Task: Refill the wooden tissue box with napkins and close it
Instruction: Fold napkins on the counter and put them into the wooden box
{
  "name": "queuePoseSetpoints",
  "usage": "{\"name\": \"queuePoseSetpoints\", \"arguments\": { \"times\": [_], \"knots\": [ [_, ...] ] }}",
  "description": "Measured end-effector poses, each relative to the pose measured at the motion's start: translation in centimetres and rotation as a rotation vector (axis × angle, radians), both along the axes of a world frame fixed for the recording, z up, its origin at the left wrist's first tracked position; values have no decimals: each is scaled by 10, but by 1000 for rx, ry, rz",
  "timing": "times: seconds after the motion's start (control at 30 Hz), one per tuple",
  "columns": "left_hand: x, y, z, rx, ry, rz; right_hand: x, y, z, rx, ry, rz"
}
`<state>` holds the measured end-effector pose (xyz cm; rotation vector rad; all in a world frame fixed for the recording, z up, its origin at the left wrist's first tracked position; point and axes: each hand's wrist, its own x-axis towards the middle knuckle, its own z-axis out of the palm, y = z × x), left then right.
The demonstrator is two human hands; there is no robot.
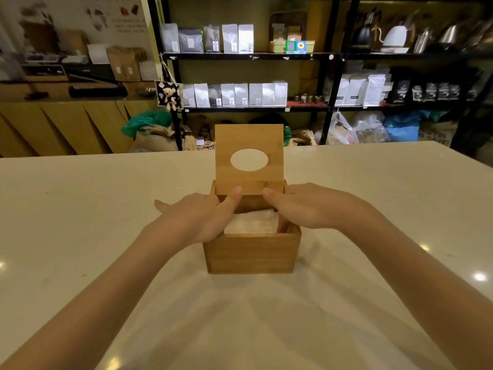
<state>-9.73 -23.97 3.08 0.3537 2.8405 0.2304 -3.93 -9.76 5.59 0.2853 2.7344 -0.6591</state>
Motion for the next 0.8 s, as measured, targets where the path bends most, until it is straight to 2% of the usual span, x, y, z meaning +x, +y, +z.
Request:
{"name": "queuePoseSetpoints", "arguments": {
  "times": [0.2, 0.33, 0.43, 0.5, 0.6, 0.7, 0.8],
  "knots": [
    [6, 1, -7, -26, 72, 57, -9, -9, -13, 110, -21, -24],
    [11, -3, 6, 194, -83, 21, -2, -11, 3, 26, -124, -9],
    [18, -9, 32, 109, -237, -99, 10, -7, 20, 23, -158, -6],
    [20, -16, 49, 44, -263, -135, 17, 0, 31, 16, -125, -15],
    [26, -23, 70, 30, -166, -181, 28, 5, 45, 51, -28, -35],
    [54, -20, 84, 72, 15, -290, 43, 6, 54, 54, 95, -36],
    [90, -16, 83, 160, 134, -379, 68, 10, 57, 43, 287, 24]
  ]
}}
